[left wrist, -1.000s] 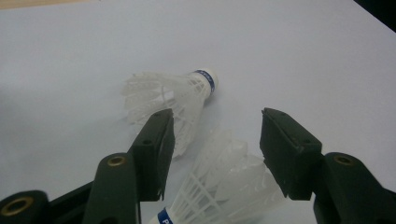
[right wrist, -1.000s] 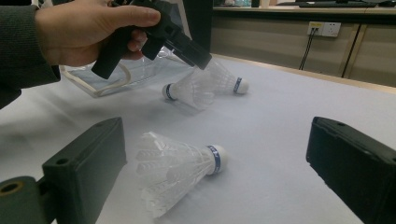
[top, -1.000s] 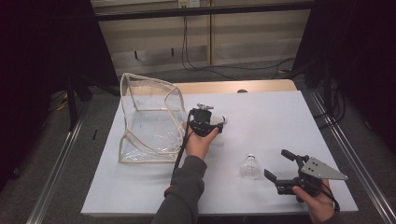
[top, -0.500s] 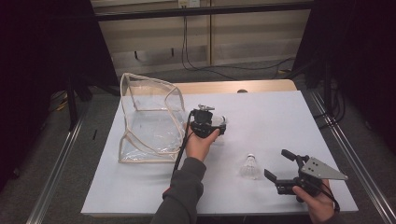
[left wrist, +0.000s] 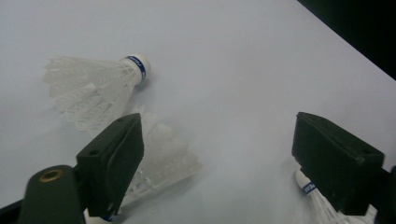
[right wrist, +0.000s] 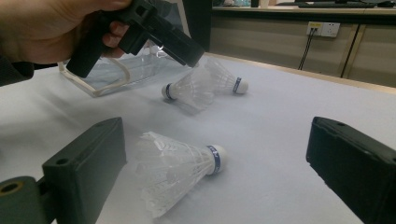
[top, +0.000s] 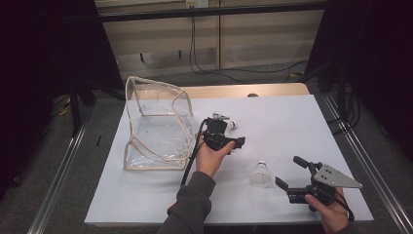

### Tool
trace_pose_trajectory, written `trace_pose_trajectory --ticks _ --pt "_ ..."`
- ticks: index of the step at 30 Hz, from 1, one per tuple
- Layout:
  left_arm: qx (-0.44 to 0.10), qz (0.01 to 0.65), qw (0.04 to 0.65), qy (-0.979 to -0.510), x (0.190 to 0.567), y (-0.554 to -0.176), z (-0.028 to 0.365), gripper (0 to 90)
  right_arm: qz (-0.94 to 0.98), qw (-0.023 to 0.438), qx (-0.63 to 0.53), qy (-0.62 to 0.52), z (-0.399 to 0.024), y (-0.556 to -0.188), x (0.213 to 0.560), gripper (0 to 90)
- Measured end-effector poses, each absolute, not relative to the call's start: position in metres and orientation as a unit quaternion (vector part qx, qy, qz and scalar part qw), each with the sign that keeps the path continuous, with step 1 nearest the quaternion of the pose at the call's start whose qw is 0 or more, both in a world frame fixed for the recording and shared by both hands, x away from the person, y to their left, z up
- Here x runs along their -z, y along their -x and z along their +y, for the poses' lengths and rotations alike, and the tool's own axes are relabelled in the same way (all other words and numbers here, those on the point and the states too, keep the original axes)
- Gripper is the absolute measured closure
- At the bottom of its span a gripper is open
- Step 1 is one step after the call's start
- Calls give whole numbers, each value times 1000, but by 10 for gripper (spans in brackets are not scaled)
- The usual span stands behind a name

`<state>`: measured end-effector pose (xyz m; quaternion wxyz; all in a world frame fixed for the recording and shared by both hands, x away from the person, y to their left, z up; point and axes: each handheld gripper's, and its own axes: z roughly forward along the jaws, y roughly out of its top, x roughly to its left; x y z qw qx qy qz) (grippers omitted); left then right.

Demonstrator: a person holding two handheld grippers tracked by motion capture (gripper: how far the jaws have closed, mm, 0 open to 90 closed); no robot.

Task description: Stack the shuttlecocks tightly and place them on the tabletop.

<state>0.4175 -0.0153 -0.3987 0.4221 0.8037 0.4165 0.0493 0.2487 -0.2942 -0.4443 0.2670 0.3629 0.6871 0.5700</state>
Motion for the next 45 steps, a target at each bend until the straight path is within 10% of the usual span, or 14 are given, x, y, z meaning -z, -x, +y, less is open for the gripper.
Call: trace_pose_trajectory --ticks 45 --pt "-27 378 422 -824 407 -368 0 52 686 273 -565 -369 -299 -245 444 42"
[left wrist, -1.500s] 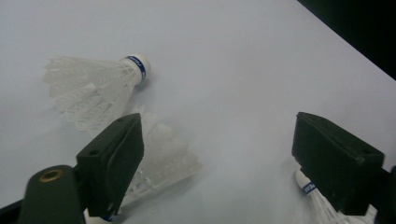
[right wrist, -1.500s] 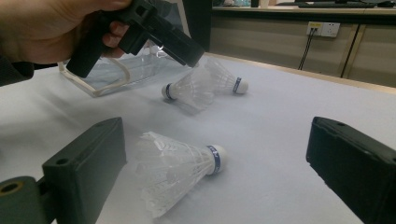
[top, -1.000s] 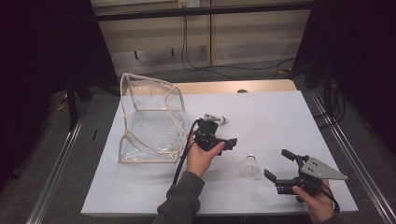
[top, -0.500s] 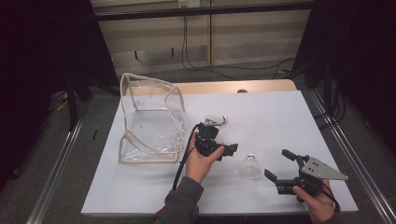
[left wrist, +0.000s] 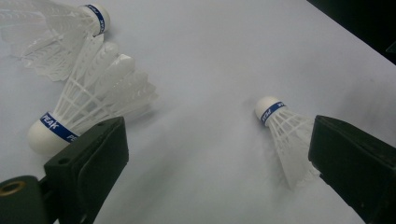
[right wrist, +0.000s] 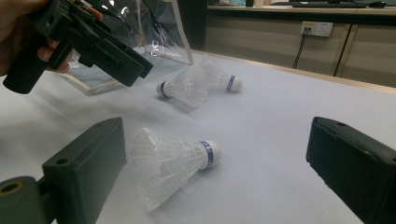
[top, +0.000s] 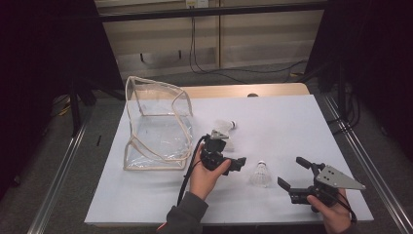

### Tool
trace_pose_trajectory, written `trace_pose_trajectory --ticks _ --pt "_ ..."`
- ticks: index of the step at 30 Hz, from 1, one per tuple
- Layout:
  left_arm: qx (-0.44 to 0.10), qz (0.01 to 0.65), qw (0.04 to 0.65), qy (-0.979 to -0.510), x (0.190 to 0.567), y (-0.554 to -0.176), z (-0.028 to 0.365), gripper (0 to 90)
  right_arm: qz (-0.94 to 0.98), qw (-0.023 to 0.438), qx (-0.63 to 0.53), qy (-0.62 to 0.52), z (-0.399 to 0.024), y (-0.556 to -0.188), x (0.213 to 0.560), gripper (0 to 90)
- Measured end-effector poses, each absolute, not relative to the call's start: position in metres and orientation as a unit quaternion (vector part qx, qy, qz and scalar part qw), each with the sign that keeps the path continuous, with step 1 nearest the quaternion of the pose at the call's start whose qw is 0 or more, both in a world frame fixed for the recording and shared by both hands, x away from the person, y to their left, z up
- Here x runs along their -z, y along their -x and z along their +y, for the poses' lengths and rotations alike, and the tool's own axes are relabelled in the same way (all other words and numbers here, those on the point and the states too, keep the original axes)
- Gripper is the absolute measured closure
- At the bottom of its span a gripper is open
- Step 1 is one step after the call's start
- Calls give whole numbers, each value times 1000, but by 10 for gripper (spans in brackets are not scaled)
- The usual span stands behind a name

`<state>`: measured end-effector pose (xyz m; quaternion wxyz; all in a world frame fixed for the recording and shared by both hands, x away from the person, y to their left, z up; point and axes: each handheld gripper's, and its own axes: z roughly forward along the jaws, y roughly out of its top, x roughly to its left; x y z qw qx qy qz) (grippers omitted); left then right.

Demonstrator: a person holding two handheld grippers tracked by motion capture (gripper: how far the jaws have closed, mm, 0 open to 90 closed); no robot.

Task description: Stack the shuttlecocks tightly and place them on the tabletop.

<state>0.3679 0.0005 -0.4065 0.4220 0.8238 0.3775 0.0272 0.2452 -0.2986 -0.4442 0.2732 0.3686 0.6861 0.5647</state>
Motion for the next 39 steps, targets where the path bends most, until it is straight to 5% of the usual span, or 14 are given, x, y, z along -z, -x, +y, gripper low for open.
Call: trace_pose_trajectory --ticks 39 --pt "-4 341 441 -830 408 -344 29 48 687 277 -561 -369 -299 -247 444 43"
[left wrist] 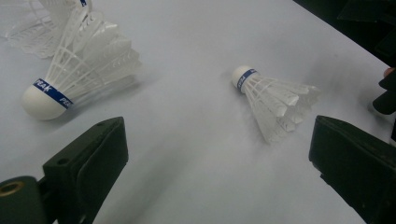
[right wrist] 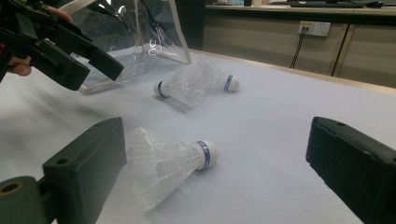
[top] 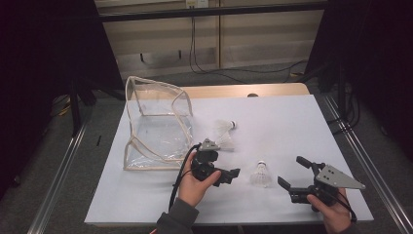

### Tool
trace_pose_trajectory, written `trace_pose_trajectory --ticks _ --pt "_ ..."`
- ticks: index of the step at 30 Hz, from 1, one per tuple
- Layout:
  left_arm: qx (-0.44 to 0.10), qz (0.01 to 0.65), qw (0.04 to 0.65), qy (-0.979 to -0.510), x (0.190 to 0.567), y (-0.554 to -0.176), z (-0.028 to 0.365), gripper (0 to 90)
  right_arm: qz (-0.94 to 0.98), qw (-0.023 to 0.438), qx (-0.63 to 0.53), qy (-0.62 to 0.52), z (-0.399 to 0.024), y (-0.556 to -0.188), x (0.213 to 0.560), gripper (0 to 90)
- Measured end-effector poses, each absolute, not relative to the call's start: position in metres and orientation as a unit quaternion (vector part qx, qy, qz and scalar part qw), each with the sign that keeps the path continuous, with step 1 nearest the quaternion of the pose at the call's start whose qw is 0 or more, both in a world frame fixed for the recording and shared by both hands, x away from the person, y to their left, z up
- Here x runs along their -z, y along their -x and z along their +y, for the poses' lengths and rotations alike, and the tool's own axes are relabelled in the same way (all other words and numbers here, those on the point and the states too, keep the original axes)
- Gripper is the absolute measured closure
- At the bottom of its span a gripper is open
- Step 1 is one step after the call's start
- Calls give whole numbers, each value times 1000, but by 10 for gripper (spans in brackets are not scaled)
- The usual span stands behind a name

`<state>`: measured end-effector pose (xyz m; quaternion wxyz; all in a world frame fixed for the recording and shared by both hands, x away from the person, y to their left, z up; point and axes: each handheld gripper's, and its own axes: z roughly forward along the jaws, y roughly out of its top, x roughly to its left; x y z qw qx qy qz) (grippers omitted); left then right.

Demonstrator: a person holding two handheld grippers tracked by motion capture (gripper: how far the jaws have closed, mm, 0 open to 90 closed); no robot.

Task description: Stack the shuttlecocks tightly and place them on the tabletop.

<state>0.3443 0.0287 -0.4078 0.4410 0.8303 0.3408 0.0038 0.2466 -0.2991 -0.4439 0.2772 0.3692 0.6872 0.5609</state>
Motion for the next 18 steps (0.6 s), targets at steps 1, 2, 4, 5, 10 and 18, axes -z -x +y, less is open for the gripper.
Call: trace_pose_trajectory --ticks 1,2,4,5,10,18 --pt "-4 337 441 -832 407 -343 30 47 686 277 -562 -370 -299 -247 444 43" --pt "-3 337 441 -832 407 -343 30 47 688 278 -561 -369 -299 -247 444 43" --pt "-2 333 442 -833 407 -341 32 47 689 279 -560 -367 -299 -247 443 43" --pt "-1 334 444 -832 407 -340 33 46 688 280 -561 -366 -299 -247 443 43" --pt "1 329 444 -833 408 -337 38 44 686 281 -561 -368 -299 -247 443 43" --pt "6 319 449 -835 408 -332 48 42 689 279 -559 -367 -297 -248 443 43"
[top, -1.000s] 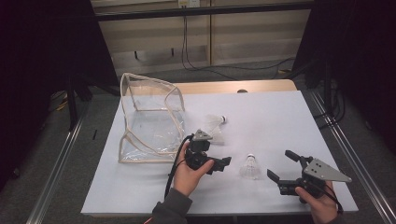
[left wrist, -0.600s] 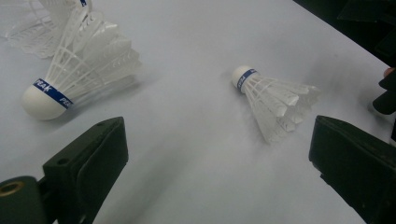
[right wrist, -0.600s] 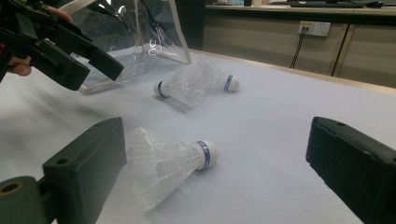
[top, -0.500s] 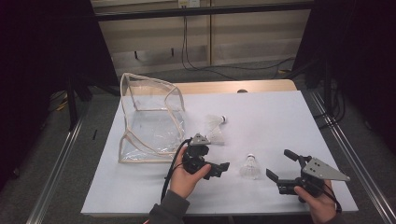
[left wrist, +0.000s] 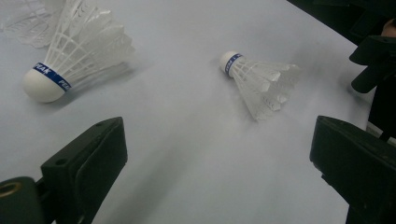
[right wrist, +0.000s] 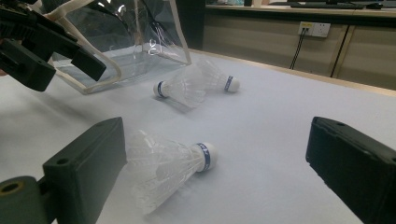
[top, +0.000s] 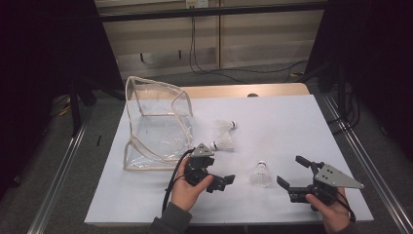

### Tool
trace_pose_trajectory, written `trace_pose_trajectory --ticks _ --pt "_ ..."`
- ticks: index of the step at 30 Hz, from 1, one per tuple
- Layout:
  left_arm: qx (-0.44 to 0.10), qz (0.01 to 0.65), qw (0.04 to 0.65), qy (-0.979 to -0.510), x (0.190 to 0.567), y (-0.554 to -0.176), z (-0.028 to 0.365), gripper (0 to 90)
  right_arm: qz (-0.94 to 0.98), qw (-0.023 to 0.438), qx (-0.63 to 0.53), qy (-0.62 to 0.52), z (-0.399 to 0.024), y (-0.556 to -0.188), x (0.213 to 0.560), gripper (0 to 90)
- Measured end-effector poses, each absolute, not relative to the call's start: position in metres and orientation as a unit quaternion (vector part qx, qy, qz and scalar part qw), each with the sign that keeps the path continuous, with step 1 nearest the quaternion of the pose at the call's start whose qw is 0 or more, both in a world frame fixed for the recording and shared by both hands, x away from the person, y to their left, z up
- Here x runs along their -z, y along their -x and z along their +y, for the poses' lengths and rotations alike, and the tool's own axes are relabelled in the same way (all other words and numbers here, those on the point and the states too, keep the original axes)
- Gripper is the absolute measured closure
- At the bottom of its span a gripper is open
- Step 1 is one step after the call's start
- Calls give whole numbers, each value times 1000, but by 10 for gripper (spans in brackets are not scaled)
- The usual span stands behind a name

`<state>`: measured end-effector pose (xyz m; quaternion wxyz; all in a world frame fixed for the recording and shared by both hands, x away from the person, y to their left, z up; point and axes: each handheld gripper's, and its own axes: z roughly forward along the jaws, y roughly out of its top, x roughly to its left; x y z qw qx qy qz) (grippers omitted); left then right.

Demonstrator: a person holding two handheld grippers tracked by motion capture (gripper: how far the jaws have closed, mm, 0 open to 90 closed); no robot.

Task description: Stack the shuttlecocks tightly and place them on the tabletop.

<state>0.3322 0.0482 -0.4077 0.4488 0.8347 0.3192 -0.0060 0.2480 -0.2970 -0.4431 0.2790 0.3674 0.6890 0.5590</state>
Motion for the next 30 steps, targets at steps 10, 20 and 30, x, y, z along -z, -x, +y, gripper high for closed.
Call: trace_pose_trajectory --ticks 10,20,30 --pt "6 307 453 -837 408 -327 61 42 689 282 -558 -365 -297 -250 442 43" --pt "5 297 459 -837 407 -323 72 42 689 284 -558 -366 -297 -250 442 43" --pt "4 292 469 -833 406 -319 90 40 688 288 -557 -366 -298 -249 441 44"
